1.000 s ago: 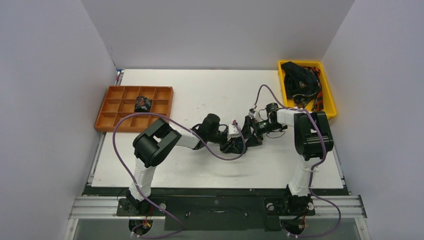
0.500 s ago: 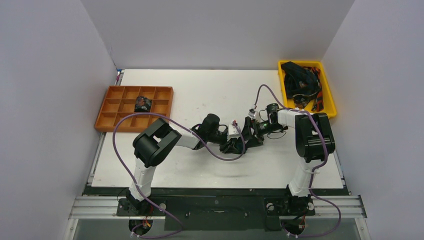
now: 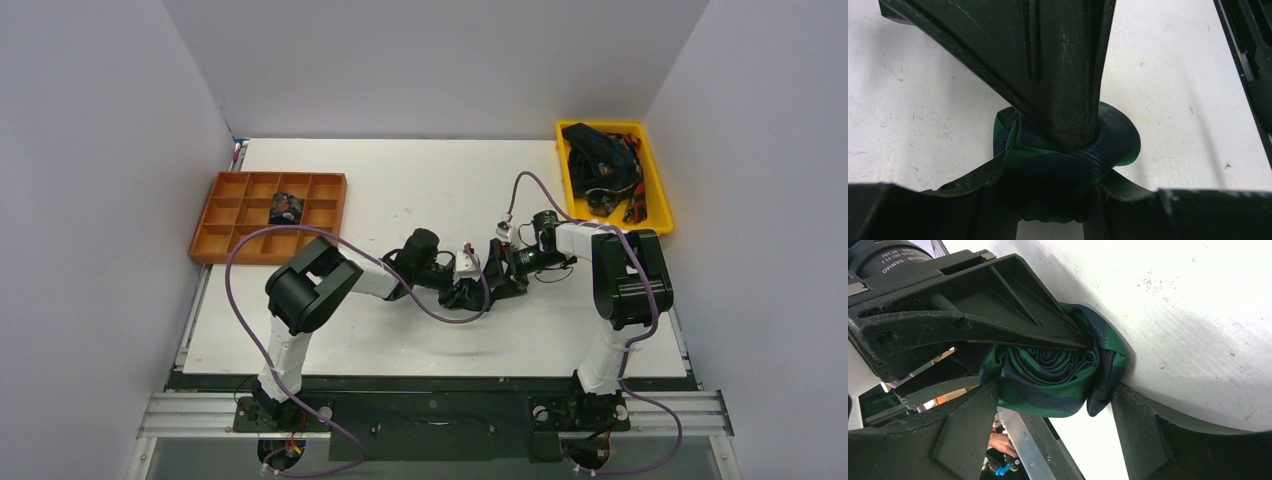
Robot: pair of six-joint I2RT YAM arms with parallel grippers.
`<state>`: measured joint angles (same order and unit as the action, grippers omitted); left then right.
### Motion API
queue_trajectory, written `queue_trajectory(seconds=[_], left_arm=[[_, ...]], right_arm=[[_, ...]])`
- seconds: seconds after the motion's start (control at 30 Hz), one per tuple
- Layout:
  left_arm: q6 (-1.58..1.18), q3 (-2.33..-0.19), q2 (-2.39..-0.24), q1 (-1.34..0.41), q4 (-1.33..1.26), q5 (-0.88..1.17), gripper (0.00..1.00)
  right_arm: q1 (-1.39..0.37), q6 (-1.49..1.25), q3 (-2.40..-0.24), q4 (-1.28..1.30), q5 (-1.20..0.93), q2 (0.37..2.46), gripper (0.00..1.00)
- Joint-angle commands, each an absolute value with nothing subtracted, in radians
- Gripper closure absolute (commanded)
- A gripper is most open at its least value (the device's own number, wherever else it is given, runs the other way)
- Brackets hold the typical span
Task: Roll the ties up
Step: Roll the tie at the center of the board, then pick up the tie at the center of the board.
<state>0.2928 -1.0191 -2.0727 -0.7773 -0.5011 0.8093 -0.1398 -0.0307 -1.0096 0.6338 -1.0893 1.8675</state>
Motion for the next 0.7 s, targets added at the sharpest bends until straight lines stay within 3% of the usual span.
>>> queue_trajectory(seconds=[0.0,0.3,0.67], left_arm=[[0.286,-0.974,-2.111,-0.766,-0.357,0.733,0.94],[0.275,-0.978,-2.122,-0.762,-0.364,0.737,0.94],[0.298,-0.975,-2.115,-0.764,-0.348,0.742,0.94]], right_arm=[[-0.16,0.04,-0.988,0.682,-1.11,1.803,0.21],[-0.163,0.061,-0.954,0.698,-1.114,1.776,0.21],[-0.165,-0.102,-0.988,0.52,-1.092,1.827,0.21]])
